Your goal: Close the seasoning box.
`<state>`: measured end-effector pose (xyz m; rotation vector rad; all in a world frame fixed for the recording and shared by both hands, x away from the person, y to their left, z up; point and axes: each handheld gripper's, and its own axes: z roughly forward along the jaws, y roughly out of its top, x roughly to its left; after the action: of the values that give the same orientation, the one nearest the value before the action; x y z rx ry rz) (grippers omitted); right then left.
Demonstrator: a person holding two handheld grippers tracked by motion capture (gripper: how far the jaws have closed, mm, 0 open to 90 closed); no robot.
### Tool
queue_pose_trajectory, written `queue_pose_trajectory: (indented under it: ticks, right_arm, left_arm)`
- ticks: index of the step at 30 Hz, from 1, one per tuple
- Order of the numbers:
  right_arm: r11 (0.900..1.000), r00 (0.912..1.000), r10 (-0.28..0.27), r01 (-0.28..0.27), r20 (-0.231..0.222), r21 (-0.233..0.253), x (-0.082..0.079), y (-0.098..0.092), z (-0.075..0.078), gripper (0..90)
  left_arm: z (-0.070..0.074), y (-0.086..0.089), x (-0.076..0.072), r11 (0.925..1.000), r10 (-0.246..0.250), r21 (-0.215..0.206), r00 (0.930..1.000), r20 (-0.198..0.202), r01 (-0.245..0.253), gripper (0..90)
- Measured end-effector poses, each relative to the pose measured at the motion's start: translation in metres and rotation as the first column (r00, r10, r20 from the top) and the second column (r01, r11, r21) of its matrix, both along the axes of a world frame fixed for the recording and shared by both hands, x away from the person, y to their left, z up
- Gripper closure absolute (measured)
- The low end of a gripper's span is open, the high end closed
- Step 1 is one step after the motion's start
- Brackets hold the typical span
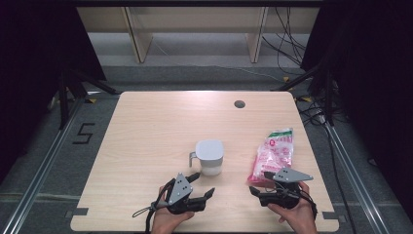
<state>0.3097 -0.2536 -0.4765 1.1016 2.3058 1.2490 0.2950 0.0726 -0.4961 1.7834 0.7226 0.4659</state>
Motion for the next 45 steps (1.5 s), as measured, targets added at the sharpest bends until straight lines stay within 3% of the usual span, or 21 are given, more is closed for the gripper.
queue_pose_trajectory:
  ticks: [2,6,7,8,10,11,12,14,15,16,19,20,26,28,29,30,33,41,42,43,45]
  right_arm:
    - [1.000,1.0000,0.003,-0.003,0.001,0.001,-0.001,0.000,-0.002,22.9]
    - [1.000,0.9999,0.013,-0.013,0.005,-0.019,-0.004,0.000,-0.005,22.8]
    - [0.999,0.9997,0.021,-0.021,-0.013,-0.027,-0.005,0.000,-0.006,22.8]
    - [1.000,0.9991,0.005,-0.005,-0.041,-0.010,-0.008,0.002,-0.006,22.7]
    - [0.999,0.9988,0.041,-0.042,-0.025,-0.024,-0.007,0.002,-0.008,22.7]
    - [0.998,0.9983,0.055,-0.055,-0.020,-0.029,-0.007,0.002,-0.009,22.7]
    - [0.999,0.9990,0.039,-0.040,-0.020,-0.034,-0.008,0.003,-0.009,22.7]
    - [0.998,0.9987,0.048,-0.049,-0.017,-0.042,-0.008,0.002,-0.010,22.7]
    - [0.998,0.9988,0.046,-0.047,-0.013,-0.044,-0.009,0.002,-0.010,22.7]
    - [0.998,0.9991,0.039,-0.040,-0.015,-0.043,-0.009,0.002,-0.010,22.7]
    - [0.998,0.9988,0.044,-0.045,-0.020,-0.047,-0.010,0.001,-0.010,22.6]
    - [0.999,0.9984,0.024,-0.026,-0.051,-0.033,-0.013,0.003,-0.010,22.6]
    - [0.998,0.9989,0.043,-0.044,-0.021,-0.049,-0.010,0.002,-0.011,22.6]
    - [0.998,0.9984,0.049,-0.050,-0.027,-0.048,-0.010,0.002,-0.011,22.5]
    - [0.999,0.9980,0.032,-0.034,-0.053,-0.034,-0.013,0.004,-0.011,22.5]
    - [0.999,0.9981,0.035,-0.037,-0.051,-0.035,-0.012,0.004,-0.011,22.5]
    - [0.997,0.9985,0.049,-0.050,-0.023,-0.053,-0.010,0.003,-0.011,22.6]
    - [0.997,0.9980,0.051,-0.053,-0.037,-0.054,-0.010,0.003,-0.011,22.5]
    - [0.997,0.9979,0.055,-0.057,-0.034,-0.056,-0.010,0.003,-0.012,22.5]
    - [0.997,0.9977,0.059,-0.061,-0.033,-0.056,-0.010,0.003,-0.012,22.5]
    - [0.997,0.9977,0.059,-0.061,-0.034,-0.056,-0.010,0.003,-0.012,22.5]
  left_arm:
    - [-0.001,0.000,0.001,0.9999,-0.014,0.006,0.9997,0.020,0.014,30.0]
    - [-0.004,0.000,-0.003,1.0000,-0.001,0.000,1.0000,-0.003,0.001,29.3]
    - [-0.005,0.000,-0.003,0.9998,-0.011,0.016,0.9999,0.005,0.011,29.2]
    - [-0.007,-0.001,-0.003,0.9999,-0.012,-0.001,0.9999,0.000,0.012,29.0]
    - [-0.009,-0.001,-0.002,0.9999,-0.013,0.009,0.9999,0.003,0.013,29.0]
    - [-0.010,-0.001,-0.004,1.0000,-0.002,0.006,0.9999,-0.015,0.002,28.9]
    - [-0.010,-0.001,-0.003,0.9998,-0.010,0.016,0.9999,0.000,0.010,28.8]
    - [-0.011,-0.002,-0.005,0.9999,-0.001,0.012,0.9997,-0.023,0.002,28.7]
    - [-0.012,-0.003,-0.005,1.0000,-0.001,0.002,0.9999,-0.017,0.001,28.6]
    - [-0.012,-0.002,-0.004,0.9996,-0.014,0.022,0.9999,0.000,0.014,28.5]
    - [-0.014,-0.005,-0.006,0.9998,-0.010,0.014,0.9998,-0.017,0.010,28.5]
    - [-0.014,-0.005,-0.006,0.9996,-0.017,0.022,0.9997,-0.017,0.017,28.5]
    - [-0.015,-0.008,-0.007,0.9990,-0.031,0.032,0.9994,-0.013,0.032,28.4]
    - [-0.016,-0.009,-0.008,0.9996,-0.023,0.019,0.9993,-0.031,0.023,28.4]
    - [-0.016,-0.009,-0.008,0.9996,-0.020,0.018,0.9993,-0.032,0.021,28.4]
    - [-0.016,-0.009,-0.007,0.9988,-0.035,0.033,0.9993,-0.014,0.036,28.4]
    - [-0.017,-0.010,-0.009,0.9996,-0.023,0.013,0.9993,-0.029,0.023,28.4]
    - [-0.015,-0.008,-0.009,0.9995,-0.018,0.027,0.9993,-0.032,0.019,28.3]
    - [-0.015,-0.007,-0.007,0.9986,-0.032,0.042,0.9994,-0.010,0.032,28.2]
    - [-0.015,-0.008,-0.007,0.9990,-0.031,0.030,0.9995,-0.007,0.032,28.2]
    - [-0.015,-0.007,-0.008,0.9992,-0.022,0.033,0.9995,-0.023,0.023,28.2]
